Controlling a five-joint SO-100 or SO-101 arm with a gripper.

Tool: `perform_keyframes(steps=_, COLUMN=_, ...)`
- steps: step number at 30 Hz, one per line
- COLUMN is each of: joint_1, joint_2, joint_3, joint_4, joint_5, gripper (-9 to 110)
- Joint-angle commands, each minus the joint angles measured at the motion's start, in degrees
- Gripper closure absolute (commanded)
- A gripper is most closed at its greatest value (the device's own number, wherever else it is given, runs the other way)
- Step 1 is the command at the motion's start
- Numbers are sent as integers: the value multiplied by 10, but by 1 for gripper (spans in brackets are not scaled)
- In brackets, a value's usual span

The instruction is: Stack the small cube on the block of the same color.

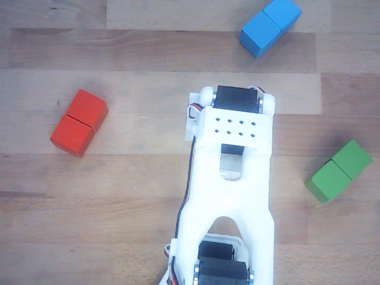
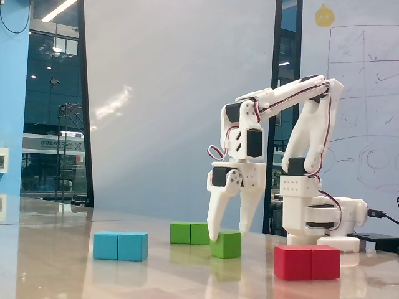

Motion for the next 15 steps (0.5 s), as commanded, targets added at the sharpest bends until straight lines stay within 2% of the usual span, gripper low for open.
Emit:
perform_keyframes(steps=1, joint_1=3, joint_2=-5, joint_3=-58, joint_4=-33, joint_5=-2, gripper=79)
perform_keyframes(steps=15, joint_1=3, joint_2=-54, joint_3=-57, joint_4=-71, joint_5=-2, gripper=80)
